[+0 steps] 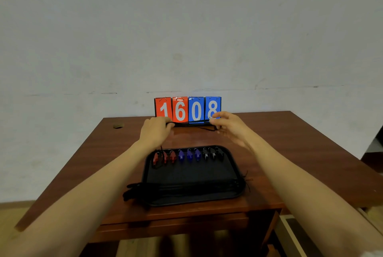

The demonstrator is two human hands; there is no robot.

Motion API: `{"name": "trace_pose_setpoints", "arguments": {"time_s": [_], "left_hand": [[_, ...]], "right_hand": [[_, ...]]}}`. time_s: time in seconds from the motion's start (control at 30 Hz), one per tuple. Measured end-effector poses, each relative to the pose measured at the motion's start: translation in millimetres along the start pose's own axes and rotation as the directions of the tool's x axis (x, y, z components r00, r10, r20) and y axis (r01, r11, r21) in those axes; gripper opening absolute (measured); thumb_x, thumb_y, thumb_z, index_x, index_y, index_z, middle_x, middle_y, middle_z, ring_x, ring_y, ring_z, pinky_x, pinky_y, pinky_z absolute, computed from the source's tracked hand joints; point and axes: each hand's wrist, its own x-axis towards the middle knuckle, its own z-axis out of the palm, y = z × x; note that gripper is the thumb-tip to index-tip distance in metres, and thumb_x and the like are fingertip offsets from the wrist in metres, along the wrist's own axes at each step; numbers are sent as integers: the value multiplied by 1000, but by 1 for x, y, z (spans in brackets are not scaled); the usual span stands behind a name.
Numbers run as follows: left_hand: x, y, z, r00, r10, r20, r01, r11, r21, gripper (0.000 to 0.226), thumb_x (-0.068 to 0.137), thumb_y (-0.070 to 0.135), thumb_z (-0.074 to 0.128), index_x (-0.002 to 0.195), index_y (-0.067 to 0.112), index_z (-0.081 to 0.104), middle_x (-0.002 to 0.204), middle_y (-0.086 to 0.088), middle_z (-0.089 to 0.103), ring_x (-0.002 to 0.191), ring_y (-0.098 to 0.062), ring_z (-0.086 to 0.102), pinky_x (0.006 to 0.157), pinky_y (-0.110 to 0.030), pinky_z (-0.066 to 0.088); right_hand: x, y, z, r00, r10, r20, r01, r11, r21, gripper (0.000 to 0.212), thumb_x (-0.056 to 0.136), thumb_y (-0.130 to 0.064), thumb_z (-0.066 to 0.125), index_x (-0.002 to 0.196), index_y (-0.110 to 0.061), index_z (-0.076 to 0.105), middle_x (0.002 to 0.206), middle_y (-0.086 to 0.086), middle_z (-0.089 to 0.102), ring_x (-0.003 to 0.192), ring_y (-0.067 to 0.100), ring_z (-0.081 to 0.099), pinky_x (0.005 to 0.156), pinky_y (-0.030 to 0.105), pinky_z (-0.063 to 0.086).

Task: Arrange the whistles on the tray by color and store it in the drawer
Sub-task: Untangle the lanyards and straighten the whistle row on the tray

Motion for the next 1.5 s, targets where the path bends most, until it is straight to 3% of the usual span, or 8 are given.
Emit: {"name": "trace_pose_setpoints", "arguments": {"time_s": [0.13, 0.23, 0.33, 0.5, 0.63, 0.83, 1.23, 1.5], "left_hand": [[1, 1, 1, 1000, 18, -9, -18, 1000, -4, 29, 97, 30, 48, 112, 15, 67, 111, -5, 70, 99, -25, 64, 93, -39, 50], [0, -1, 1, 999, 21, -30, -22, 1000, -16, 28, 97, 30, 48, 110, 15, 68, 110, -5, 71, 98, -25, 65, 92, -39, 50], [-1, -3, 1, 999, 20, -33, -21, 1000, -20, 27, 97, 29, 48, 109, 16, 69, 109, -4, 71, 98, -25, 64, 90, -38, 50], [-2, -11, 3, 999, -49, 8, 50, 994, -98, 26, 97, 27, 47, 109, 14, 66, 104, -5, 70, 89, -24, 64, 71, -30, 46], [-2, -14, 6, 997, -68, 22, 71, 982, -173, 27, 97, 22, 47, 111, 8, 65, 111, -11, 68, 99, -25, 62, 81, -30, 46], [-8, -8, 7, 996, 27, 80, -12, 982, -188, 30, 97, 28, 48, 117, 10, 61, 110, -7, 58, 101, -19, 55, 86, -24, 39], [-11, -1, 12, 996, -1, 91, 19, 981, -195, 23, 97, 27, 48, 100, 12, 66, 102, -3, 57, 91, -14, 53, 82, -26, 43], [-11, 49, 9, 974, 112, 197, 5, 859, -513, 36, 99, 36, 41, 118, 15, 63, 99, 8, 61, 85, -4, 53, 71, -14, 37]], "right_hand": [[3, 5, 8, 997, -47, -64, 13, 895, -446, 38, 81, -10, 73, 115, -11, 58, 119, 1, 49, 112, 17, 51, 77, 23, 48], [2, 6, 9, 993, -99, -64, 53, 857, -512, 31, 86, -12, 68, 115, -3, 61, 96, -2, 57, 83, 11, 56, 62, 18, 46], [0, 8, 7, 992, -107, -62, 63, 870, -489, 23, 90, -14, 64, 109, -1, 62, 85, 1, 61, 62, 9, 53, 56, 16, 48], [0, 10, 1, 996, -85, -25, 84, 995, -45, 25, 87, -4, 64, 112, 1, 64, 95, 12, 68, 80, 17, 68, 74, 22, 59], [4, 11, -1, 991, -80, -105, 91, 991, 101, 26, 94, -8, 56, 117, 3, 61, 105, 15, 69, 81, 16, 72, 74, 23, 60], [6, 12, -2, 917, -254, -307, 187, 955, -230, 23, 96, -20, 53, 111, -11, 68, 102, 1, 70, 90, 6, 60, 73, 14, 44], [3, 17, -4, 960, -145, -239, 168, 982, 81, 22, 98, -11, 50, 111, 0, 62, 97, 13, 68, 79, 16, 67, 75, 23, 58], [0, -6, 28, 971, -236, -37, 230, 967, -109, 22, 97, -16, 52, 111, -4, 64, 90, 2, 70, 84, 9, 68, 72, 15, 56]]}}
